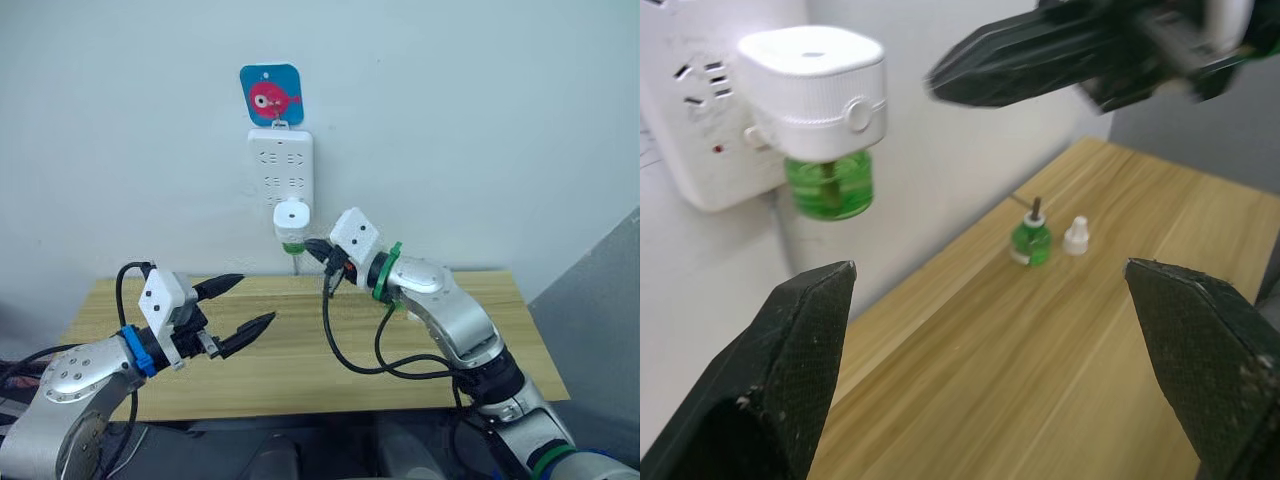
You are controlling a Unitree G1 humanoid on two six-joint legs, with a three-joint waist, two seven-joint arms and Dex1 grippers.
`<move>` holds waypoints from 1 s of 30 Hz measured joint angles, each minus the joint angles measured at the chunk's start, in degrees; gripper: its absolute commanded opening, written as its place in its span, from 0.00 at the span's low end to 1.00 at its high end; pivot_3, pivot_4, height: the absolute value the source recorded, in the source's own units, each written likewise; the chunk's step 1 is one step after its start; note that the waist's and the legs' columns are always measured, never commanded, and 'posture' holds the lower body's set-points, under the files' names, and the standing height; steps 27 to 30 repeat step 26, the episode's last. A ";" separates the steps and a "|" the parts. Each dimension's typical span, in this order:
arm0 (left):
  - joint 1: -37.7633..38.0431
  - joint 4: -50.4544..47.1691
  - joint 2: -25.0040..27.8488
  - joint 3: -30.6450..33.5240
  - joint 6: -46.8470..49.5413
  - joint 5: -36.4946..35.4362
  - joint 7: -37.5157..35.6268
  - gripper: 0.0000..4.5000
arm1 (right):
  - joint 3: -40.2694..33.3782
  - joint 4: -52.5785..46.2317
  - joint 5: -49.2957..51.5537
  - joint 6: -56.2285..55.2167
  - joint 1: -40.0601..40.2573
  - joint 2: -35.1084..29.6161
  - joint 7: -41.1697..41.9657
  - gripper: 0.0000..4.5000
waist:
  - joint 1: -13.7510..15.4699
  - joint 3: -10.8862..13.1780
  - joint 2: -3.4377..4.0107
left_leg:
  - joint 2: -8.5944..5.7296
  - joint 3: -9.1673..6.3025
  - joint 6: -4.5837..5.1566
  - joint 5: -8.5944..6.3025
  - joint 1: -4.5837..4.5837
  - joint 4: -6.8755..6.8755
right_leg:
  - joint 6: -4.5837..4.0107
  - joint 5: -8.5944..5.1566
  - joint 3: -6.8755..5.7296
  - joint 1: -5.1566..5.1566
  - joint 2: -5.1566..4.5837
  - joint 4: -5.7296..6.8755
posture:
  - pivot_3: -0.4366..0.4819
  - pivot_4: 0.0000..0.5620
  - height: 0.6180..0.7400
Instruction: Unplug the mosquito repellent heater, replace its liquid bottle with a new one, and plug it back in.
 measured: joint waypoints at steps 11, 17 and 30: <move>0.01 13.44 12.79 6.81 -8.03 4.10 -14.58 1.00 | -12.13 -10.86 14.37 1.81 2.91 -29.30 24.58 0.69 | 0.28 -0.88 -0.10 | -0.01 0.05 0.01 -0.01 0.01 -0.02 | 0.14 -0.10 -0.03 0.03 -0.01 -0.08 | 0.51 0.00 1.00; 0.97 18.05 18.14 9.05 -7.62 7.99 -17.41 1.00 | -15.48 -5.71 10.40 -9.10 10.84 -47.49 35.85 0.99 | 0.27 -1.50 0.02 | 0.01 0.14 0.02 -0.02 0.06 -0.04 | 0.22 -0.18 0.00 0.05 -0.01 -0.10 | 0.50 0.00 1.00; -0.76 19.52 17.60 8.60 -7.41 10.22 -16.76 1.00 | -21.74 4.39 7.71 -20.14 17.38 -51.26 37.21 0.99 | 0.01 -1.73 0.30 | 0.02 0.24 0.02 -0.02 0.12 0.00 | 0.22 -0.18 0.06 0.07 -0.01 -0.06 | 0.47 0.00 1.00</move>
